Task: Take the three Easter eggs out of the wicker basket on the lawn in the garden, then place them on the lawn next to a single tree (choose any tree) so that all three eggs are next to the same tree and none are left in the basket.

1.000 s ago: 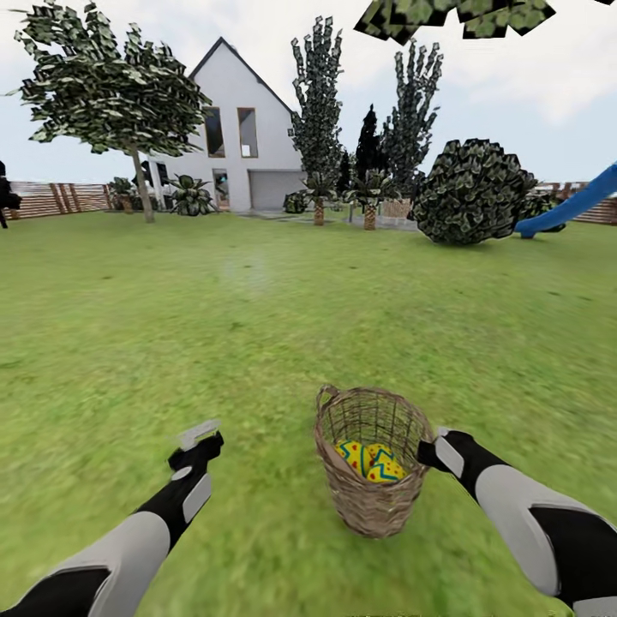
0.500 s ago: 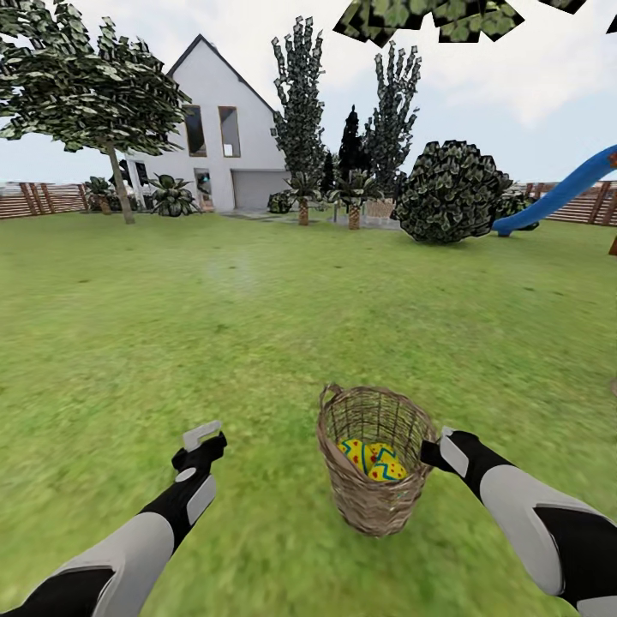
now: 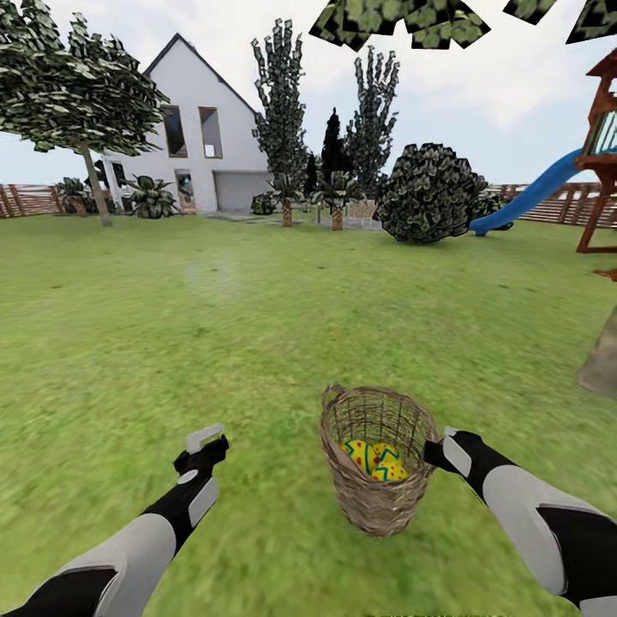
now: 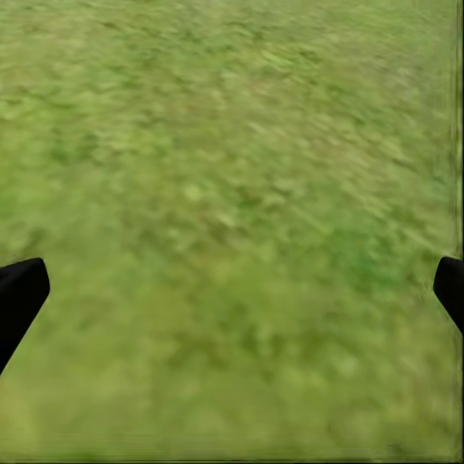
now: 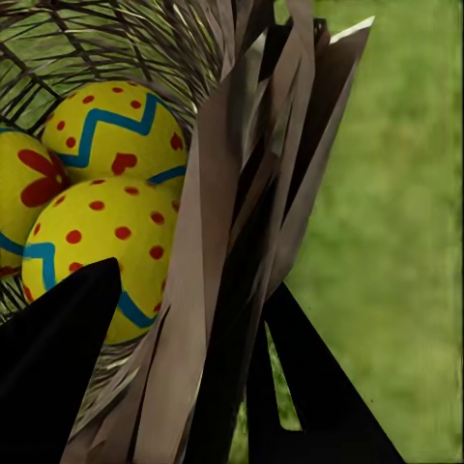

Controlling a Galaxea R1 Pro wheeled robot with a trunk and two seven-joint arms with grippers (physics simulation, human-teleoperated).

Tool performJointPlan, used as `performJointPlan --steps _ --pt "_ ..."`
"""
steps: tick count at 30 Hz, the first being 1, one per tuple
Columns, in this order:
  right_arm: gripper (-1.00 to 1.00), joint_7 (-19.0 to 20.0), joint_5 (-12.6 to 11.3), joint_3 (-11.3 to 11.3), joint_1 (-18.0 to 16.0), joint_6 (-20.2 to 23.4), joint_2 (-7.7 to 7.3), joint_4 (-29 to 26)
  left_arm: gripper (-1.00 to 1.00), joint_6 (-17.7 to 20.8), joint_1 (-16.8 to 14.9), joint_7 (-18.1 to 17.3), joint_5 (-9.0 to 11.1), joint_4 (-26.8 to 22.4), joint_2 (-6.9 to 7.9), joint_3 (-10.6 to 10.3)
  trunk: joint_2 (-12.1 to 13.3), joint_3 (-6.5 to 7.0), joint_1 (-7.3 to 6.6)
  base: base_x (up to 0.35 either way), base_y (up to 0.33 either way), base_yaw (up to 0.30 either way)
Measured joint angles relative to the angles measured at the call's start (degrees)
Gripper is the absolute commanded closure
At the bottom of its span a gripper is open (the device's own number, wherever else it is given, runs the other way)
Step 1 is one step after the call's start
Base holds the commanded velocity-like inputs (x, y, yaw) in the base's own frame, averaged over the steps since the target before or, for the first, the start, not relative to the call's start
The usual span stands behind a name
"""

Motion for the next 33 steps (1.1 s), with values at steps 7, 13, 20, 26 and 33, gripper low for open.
performJointPlan --steps 7,13,20,26,33 --pt "1.0 0.0 0.02 0.03 0.01 0.0 0.0 0.0 -1.0 -0.02 0.0 0.01 -0.01 0.08 0.02 0.0 0.0 0.22 0.0 0.0 -0.307 -0.271" --pt "1.0 0.0 0.05 0.05 -0.01 -0.01 0.0 0.0 -1.0 -0.03 0.0 0.09 -0.01 0.08 0.02 0.0 0.0 0.41 -0.01 0.066 -0.308 -0.275" --pt "1.0 0.0 0.02 0.04 -0.01 0.0 -0.07 0.01 -1.0 -0.03 -0.02 0.04 -0.01 0.09 0.02 0.0 0.0 0.62 -0.02 0.151 -0.304 -0.275" --pt "1.0 0.0 0.18 0.13 0.01 -0.07 -0.25 0.01 -1.0 -0.03 0.0 0.06 -0.01 0.16 0.02 0.0 0.0 0.8 -0.02 0.199 -0.283 -0.275" --pt "1.0 -0.02 0.04 0.05 -0.01 -0.24 -0.28 0.01 -1.0 -0.03 0.01 0.09 -0.01 0.17 0.02 0.0 0.0 0.91 -0.03 0.252 -0.242 -0.282"
